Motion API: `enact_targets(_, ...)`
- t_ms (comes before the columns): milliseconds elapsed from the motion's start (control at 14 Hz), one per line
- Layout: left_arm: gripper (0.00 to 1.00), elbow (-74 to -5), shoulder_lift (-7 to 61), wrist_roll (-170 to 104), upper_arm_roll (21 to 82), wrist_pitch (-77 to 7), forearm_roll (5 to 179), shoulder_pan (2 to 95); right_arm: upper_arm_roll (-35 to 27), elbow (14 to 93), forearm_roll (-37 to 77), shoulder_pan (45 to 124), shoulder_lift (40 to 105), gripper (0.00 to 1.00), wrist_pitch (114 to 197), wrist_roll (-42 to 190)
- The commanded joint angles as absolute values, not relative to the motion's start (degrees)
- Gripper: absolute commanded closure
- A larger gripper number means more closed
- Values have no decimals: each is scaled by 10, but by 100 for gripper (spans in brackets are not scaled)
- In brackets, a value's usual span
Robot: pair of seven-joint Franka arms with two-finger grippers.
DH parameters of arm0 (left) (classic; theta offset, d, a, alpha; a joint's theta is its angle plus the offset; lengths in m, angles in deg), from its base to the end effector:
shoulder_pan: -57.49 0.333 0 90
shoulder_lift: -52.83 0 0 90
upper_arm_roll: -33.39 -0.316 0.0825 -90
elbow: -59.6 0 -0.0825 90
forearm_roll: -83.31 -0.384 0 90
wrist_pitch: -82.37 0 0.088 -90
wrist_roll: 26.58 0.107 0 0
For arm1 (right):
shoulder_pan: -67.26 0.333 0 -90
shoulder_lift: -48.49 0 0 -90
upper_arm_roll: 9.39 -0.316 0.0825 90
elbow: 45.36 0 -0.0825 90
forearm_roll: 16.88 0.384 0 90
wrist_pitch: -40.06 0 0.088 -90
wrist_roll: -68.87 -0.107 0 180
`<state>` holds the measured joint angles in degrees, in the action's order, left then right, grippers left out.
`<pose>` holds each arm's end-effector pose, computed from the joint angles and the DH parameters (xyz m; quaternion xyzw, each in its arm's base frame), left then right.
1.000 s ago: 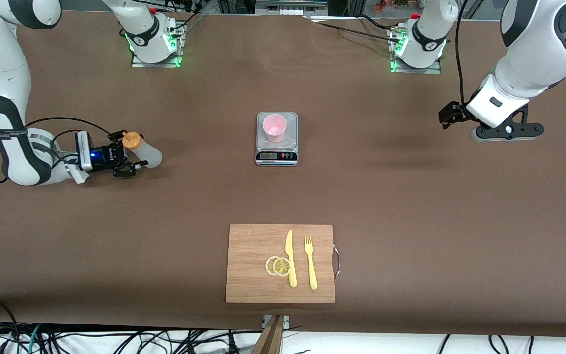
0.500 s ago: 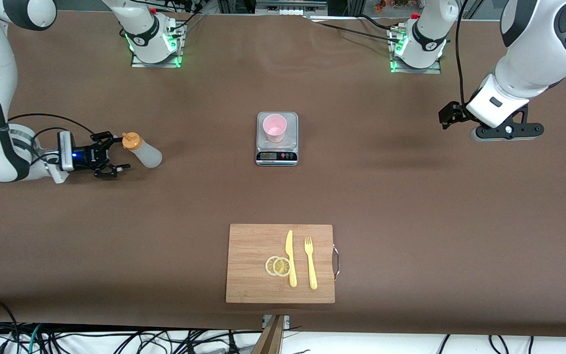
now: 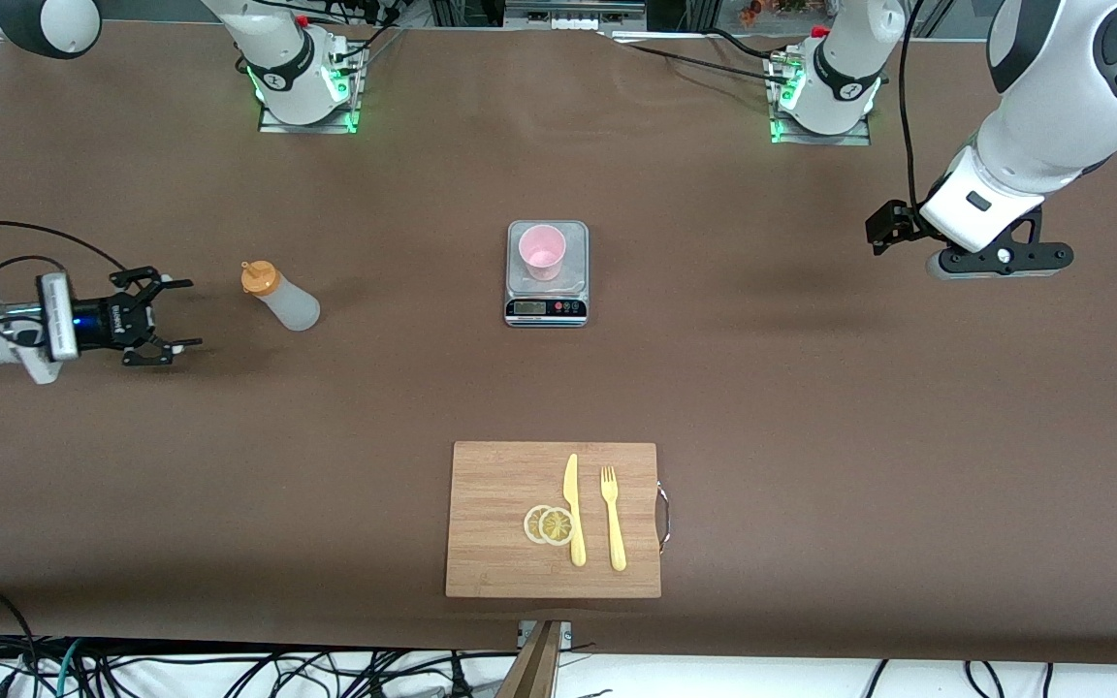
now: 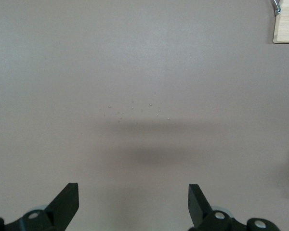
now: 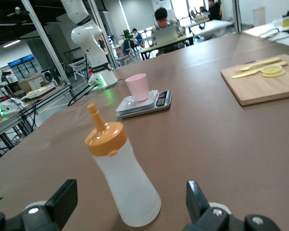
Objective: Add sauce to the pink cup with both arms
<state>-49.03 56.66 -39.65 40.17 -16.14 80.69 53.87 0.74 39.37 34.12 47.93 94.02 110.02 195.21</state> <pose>0.5212 -0.0927 0.5194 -0.9980 -0.0190 0.0486 0.0370 0.5870 -0.1952 0.2107 -0.5978 -0.5522 -0.2590 0.5202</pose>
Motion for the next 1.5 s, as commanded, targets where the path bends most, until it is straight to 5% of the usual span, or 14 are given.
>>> enact_targets(0,0,-490,569,-396,407,-155,801,544,-12,304,336,489,944,0,1085,1815)
enact_targets(643,0,-490,568,-396,407,-155,801,543,-49,174,334,608,939,0,1156,1429)
enact_targets(1429,0,-490,568,-396,407,-155,801,543,-46,205,202,736,840,0,1277,1065)
